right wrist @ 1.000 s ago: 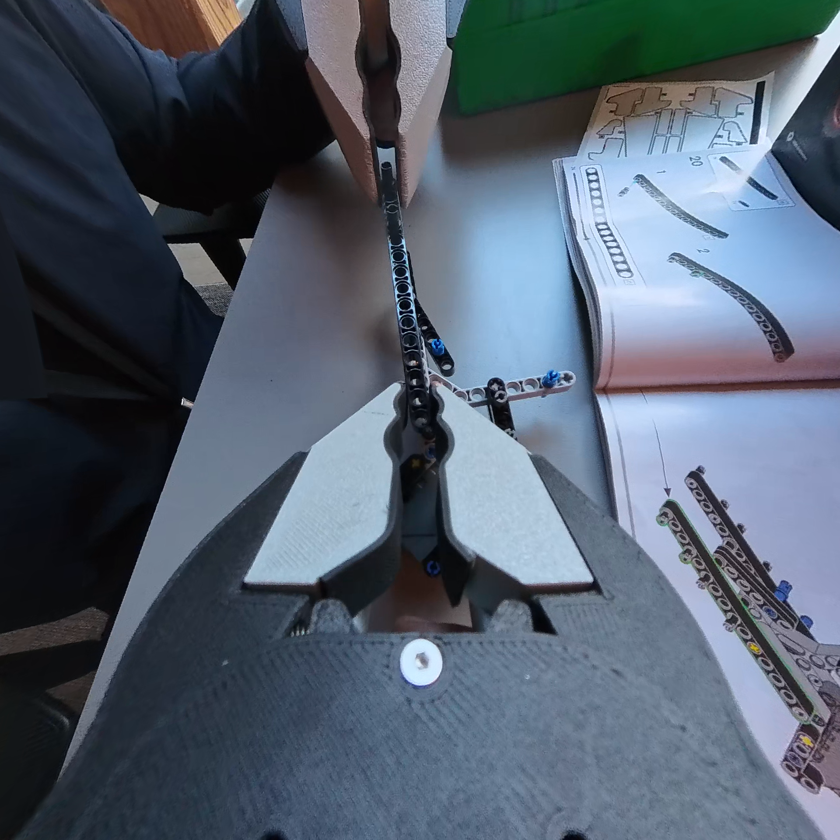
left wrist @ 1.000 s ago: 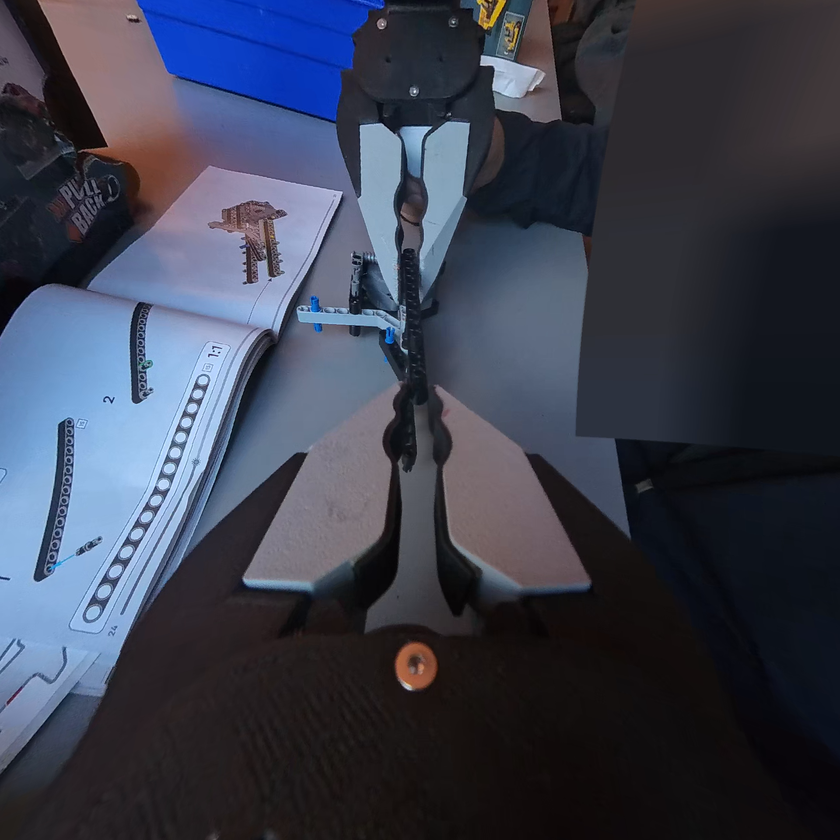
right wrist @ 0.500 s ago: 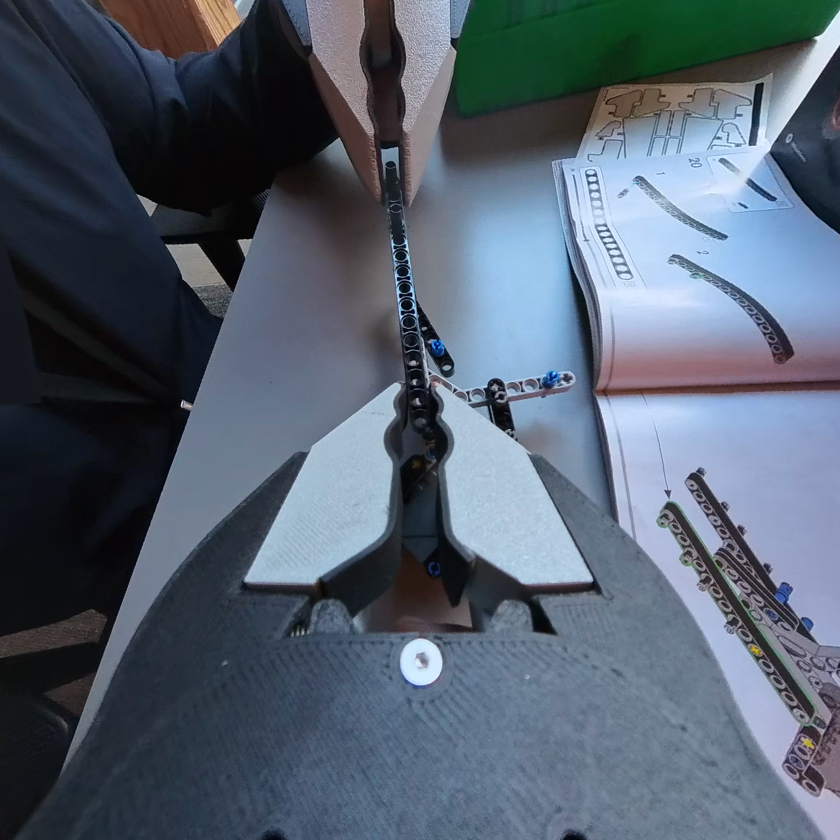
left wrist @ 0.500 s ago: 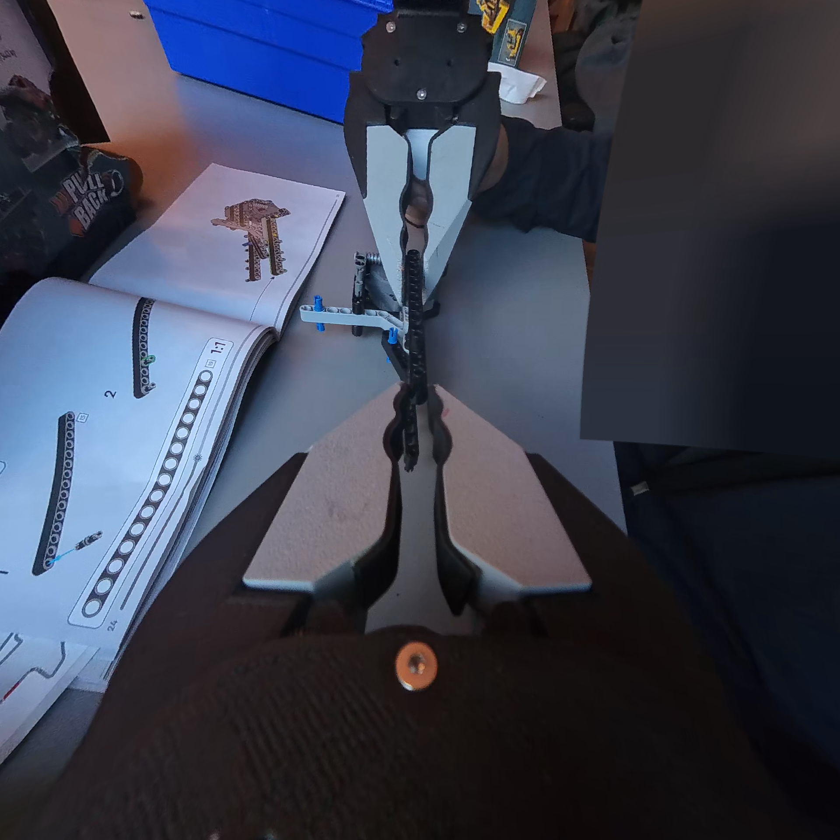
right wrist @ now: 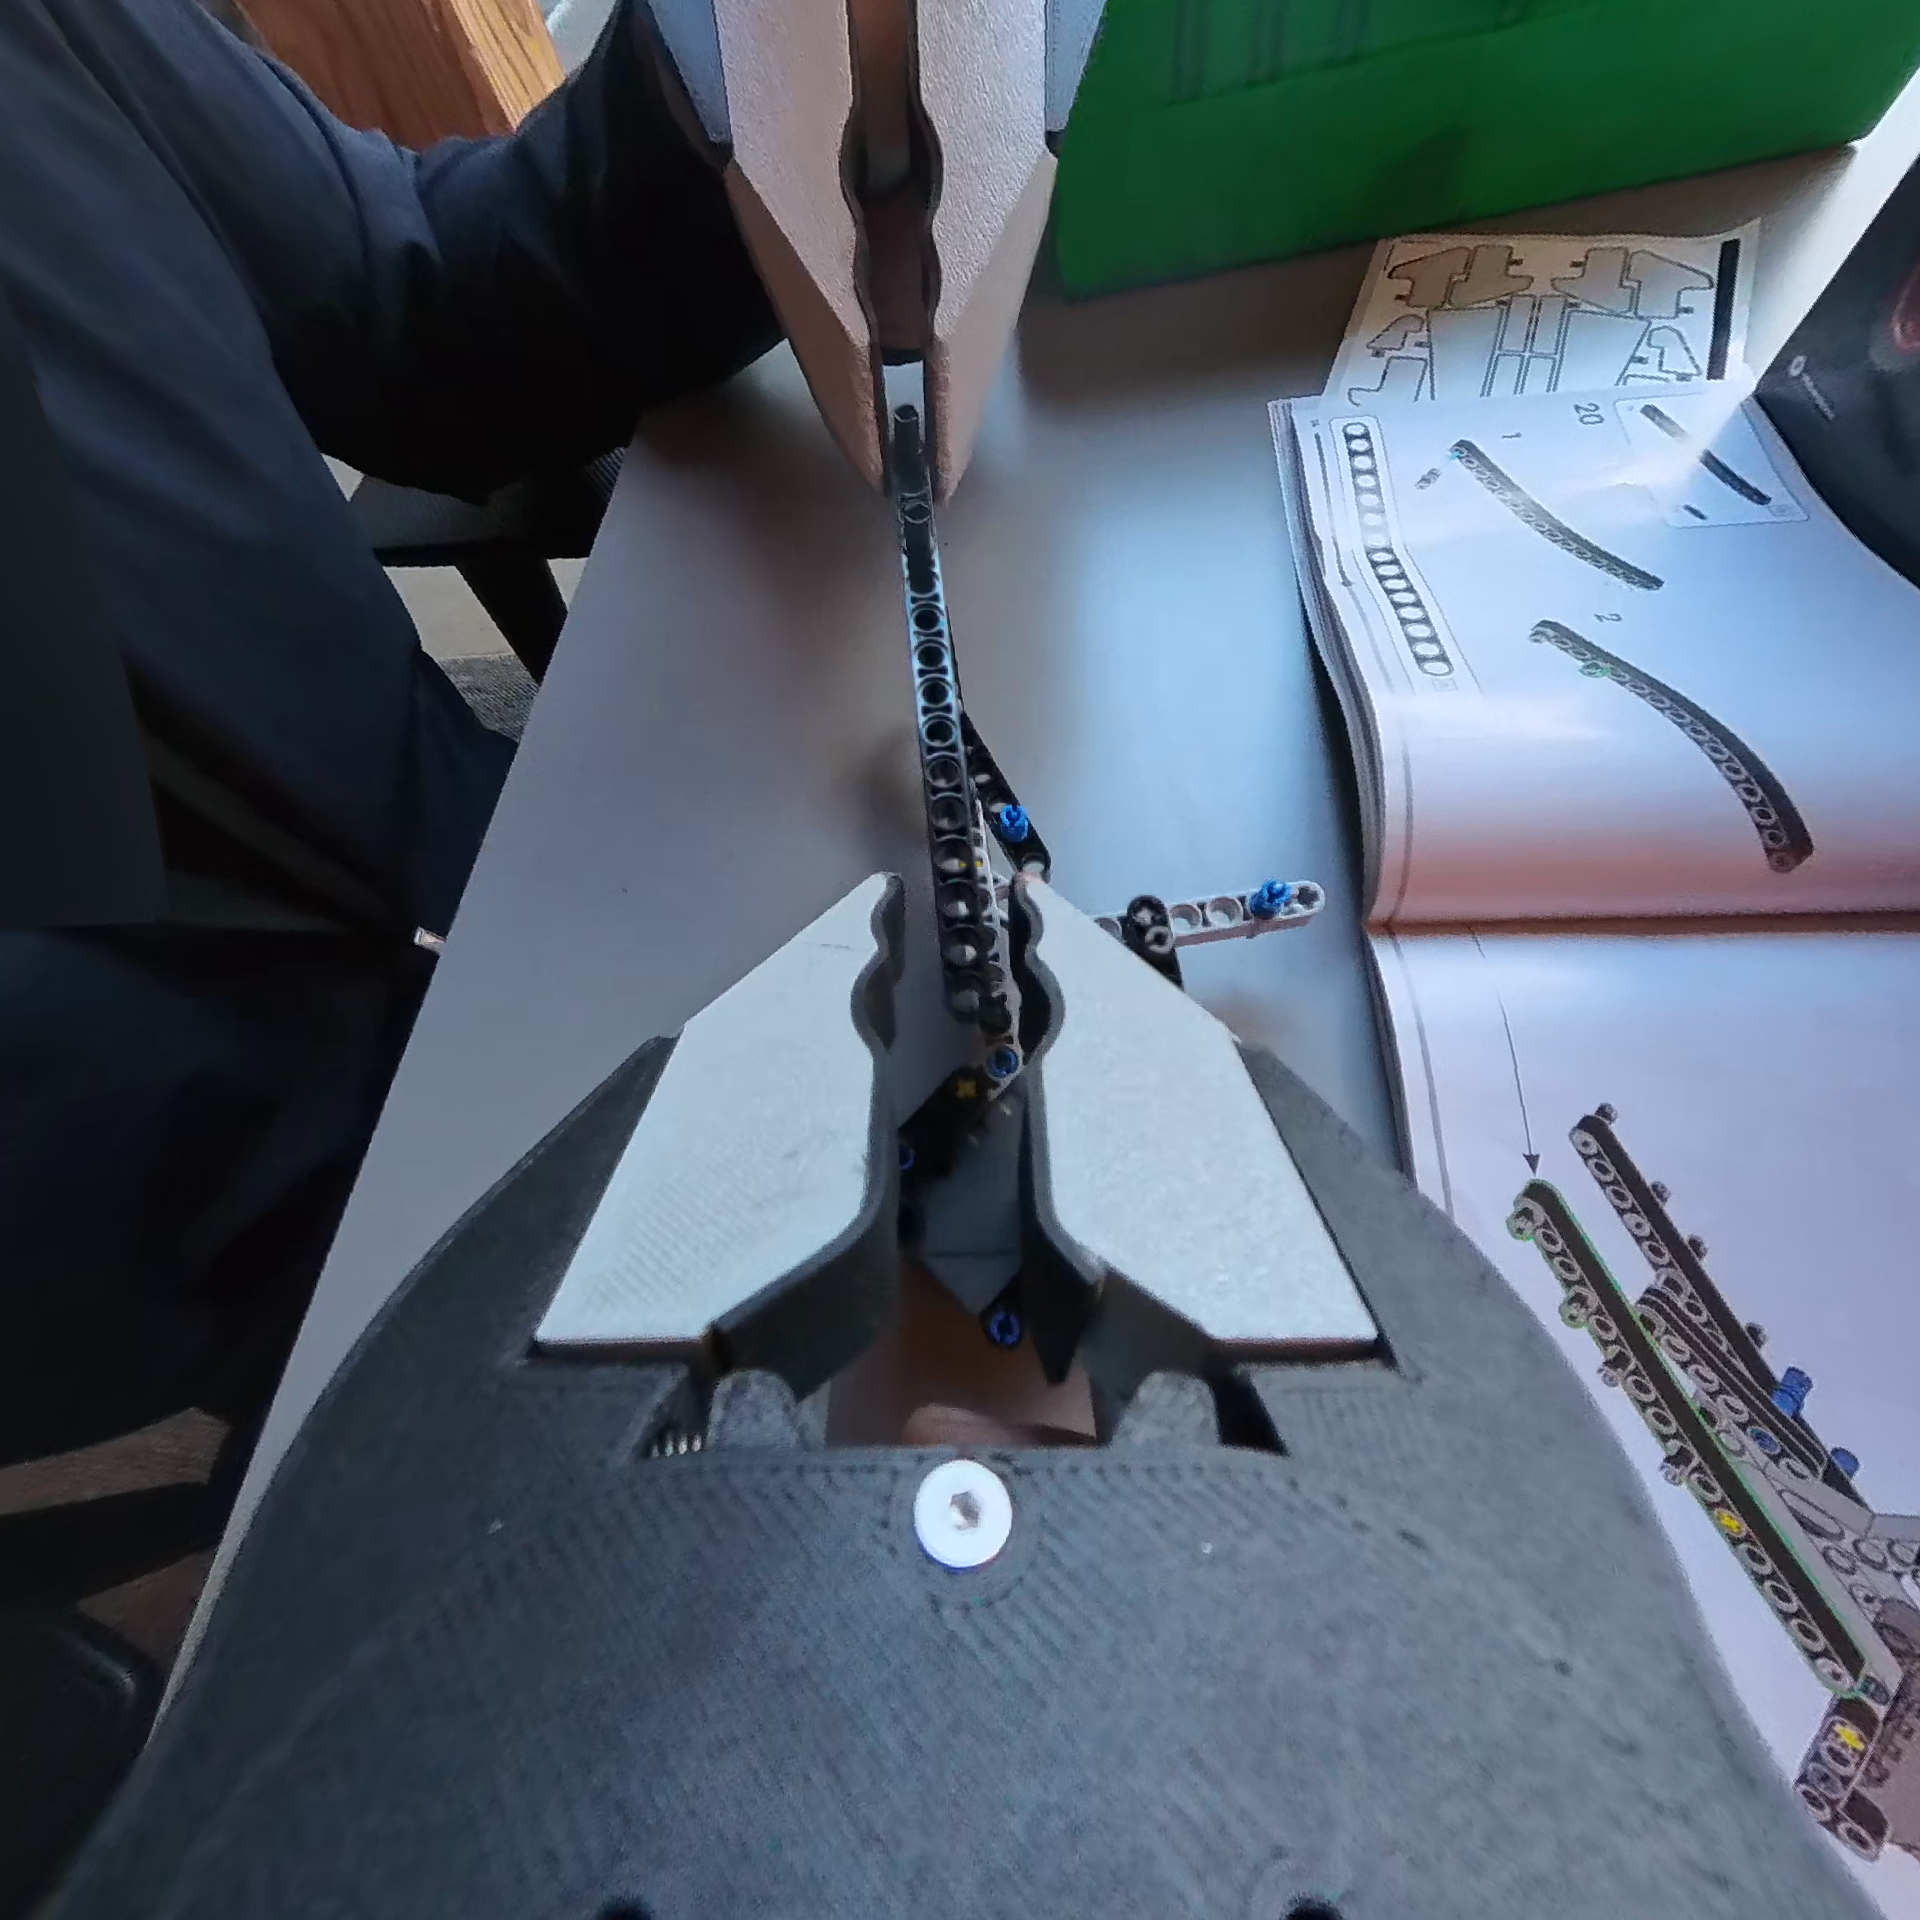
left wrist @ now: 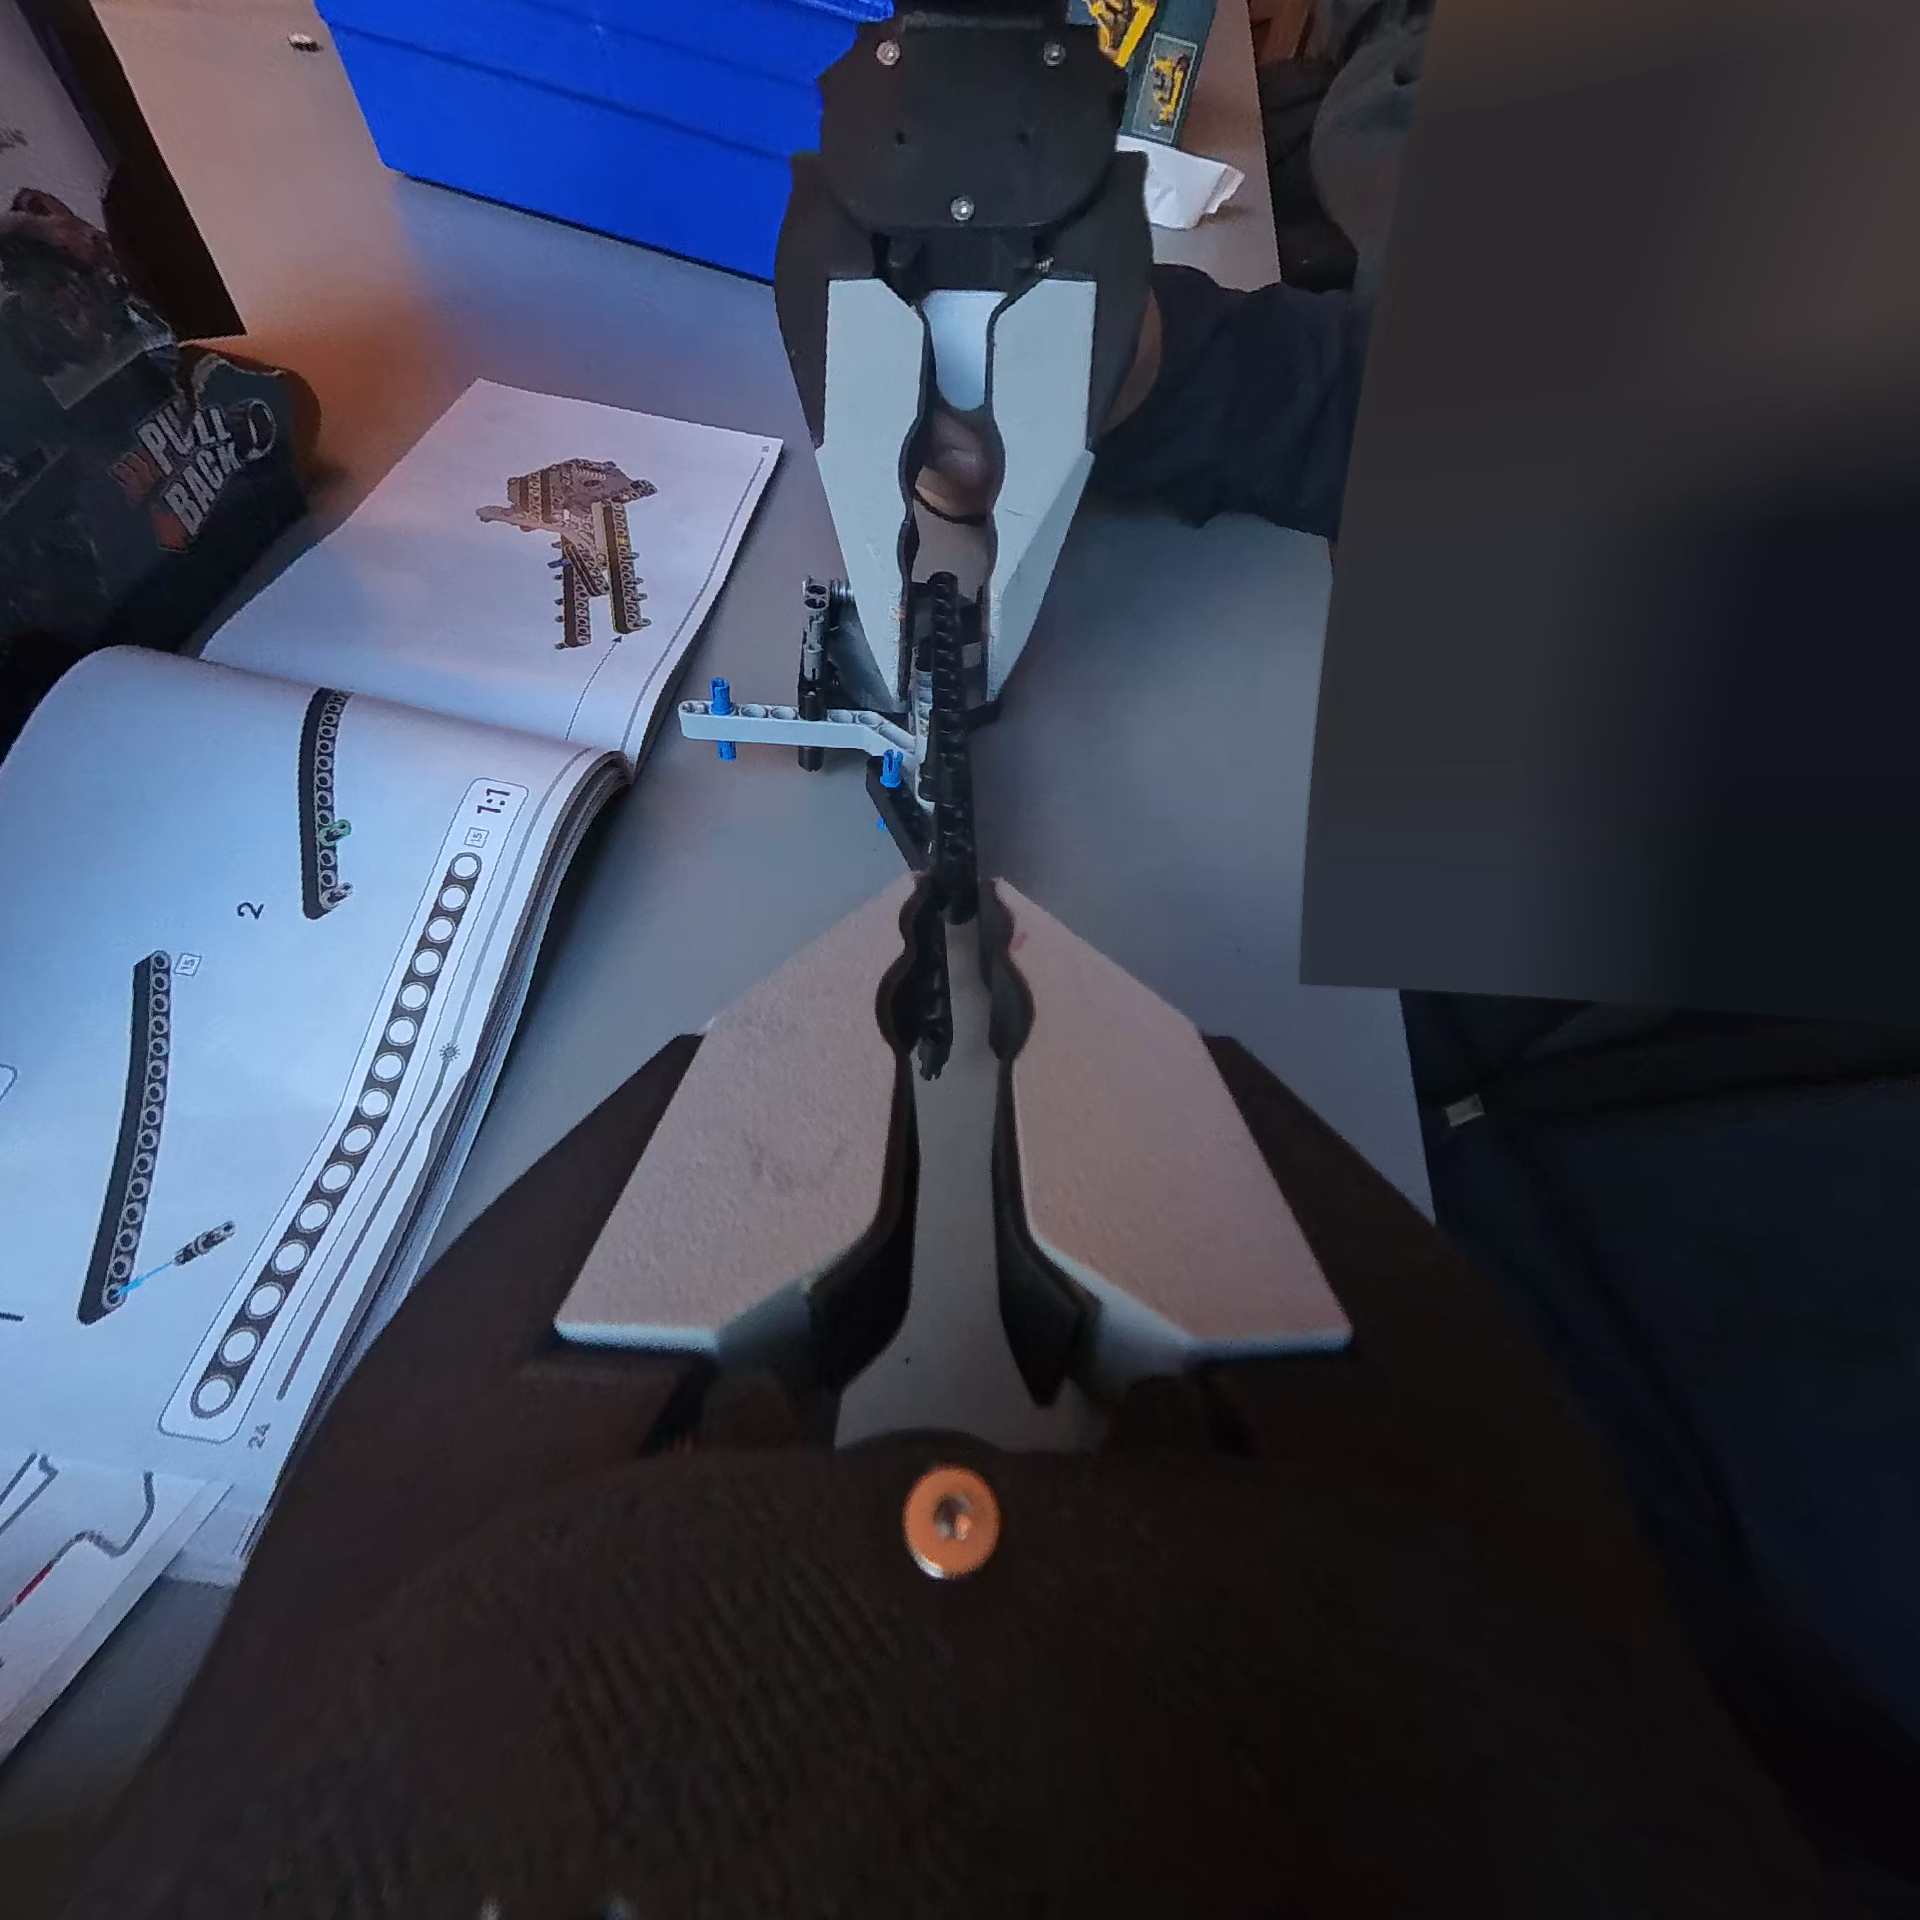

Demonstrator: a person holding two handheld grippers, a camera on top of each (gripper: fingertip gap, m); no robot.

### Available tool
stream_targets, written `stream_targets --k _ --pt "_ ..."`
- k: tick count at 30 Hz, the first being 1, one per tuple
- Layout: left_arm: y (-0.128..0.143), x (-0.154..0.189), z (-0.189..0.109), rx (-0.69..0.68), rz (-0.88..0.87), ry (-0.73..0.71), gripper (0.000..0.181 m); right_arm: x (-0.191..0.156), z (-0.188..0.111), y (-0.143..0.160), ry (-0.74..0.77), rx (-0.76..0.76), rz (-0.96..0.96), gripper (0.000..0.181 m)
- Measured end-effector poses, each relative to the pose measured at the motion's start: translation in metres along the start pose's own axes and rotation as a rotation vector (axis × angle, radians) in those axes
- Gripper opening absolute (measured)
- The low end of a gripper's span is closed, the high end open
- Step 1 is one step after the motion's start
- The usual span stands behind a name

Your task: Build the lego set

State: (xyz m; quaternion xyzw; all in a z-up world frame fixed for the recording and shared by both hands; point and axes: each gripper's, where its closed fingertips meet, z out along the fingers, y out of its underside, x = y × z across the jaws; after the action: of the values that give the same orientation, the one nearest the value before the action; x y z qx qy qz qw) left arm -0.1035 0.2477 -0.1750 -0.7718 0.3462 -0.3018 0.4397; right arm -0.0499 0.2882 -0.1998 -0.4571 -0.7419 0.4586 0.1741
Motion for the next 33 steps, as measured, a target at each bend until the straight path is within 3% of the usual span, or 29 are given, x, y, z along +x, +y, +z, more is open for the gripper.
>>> stream_targets --k 9,11,33 --pt "-0.001 0.000 0.000 0.004 -0.001 0.001 0.005 0.000 -0.001 -0.016 0.041 0.057 -0.030 0.019" --pt "-0.001 0.000 0.000 0.003 -0.001 0.001 0.005 0.000 -0.001 -0.020 0.048 0.071 -0.028 0.011" --pt "-0.003 0.003 -0.003 0.006 0.011 0.003 0.005 -0.002 0.011 -0.016 0.039 0.019 -0.049 0.006"
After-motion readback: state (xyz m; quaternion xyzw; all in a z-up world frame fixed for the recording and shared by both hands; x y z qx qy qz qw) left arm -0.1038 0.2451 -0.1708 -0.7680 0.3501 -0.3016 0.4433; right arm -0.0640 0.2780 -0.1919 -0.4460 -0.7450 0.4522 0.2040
